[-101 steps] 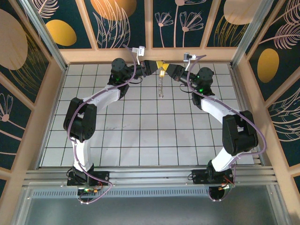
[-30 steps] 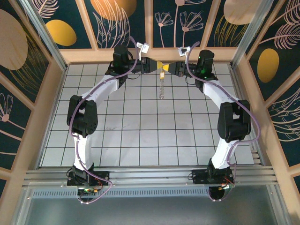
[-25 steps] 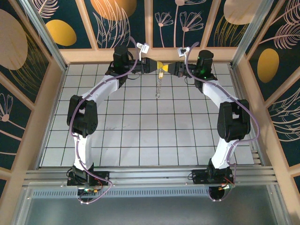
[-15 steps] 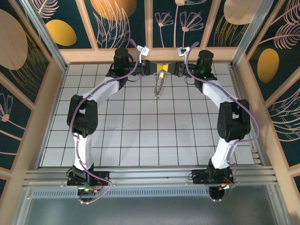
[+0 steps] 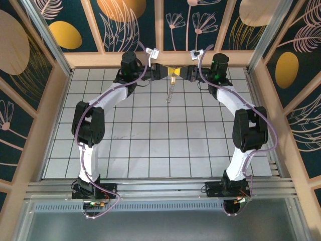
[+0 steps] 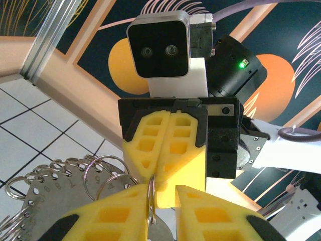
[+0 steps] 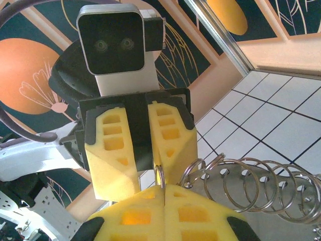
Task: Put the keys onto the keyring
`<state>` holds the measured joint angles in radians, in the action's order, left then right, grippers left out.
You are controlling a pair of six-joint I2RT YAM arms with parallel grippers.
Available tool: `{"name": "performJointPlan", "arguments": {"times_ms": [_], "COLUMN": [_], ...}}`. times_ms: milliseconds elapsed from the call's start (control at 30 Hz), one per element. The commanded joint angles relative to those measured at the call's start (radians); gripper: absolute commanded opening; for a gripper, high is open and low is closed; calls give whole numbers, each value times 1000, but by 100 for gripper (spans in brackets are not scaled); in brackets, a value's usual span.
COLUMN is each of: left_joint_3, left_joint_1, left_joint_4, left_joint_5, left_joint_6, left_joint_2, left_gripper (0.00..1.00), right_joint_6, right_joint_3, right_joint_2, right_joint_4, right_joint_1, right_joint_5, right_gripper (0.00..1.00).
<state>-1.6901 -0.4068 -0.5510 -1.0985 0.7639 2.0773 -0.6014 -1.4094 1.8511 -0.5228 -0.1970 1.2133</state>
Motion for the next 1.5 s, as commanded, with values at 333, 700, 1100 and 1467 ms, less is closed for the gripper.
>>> {"name": "performJointPlan", "arguments": {"times_ms": [333, 700, 1100, 1467], "left_joint_3": [17, 9, -21, -54], "left_joint_1": [-9, -9, -12, -26], "left_joint_4": [-131, -193, -176, -140], "left_joint_5": [0, -21, -61, -92], "left_joint_6": [47, 94, 101, 83], "left_joint_2": [-8, -8, -23, -22], "left_gripper": [0, 0, 0, 0], "right_joint_6": [-7, -66, 181, 384], "right_joint_3": [-25, 150, 286, 265], "right_joint_2": [1, -150, -235, -257], "right_joint_4": [-54, -163, -59, 56], "right_joint_1": [4, 101, 48, 1], "right_joint_5": [15, -70, -102, -150], "right_gripper": [0, 39, 48, 48]}}
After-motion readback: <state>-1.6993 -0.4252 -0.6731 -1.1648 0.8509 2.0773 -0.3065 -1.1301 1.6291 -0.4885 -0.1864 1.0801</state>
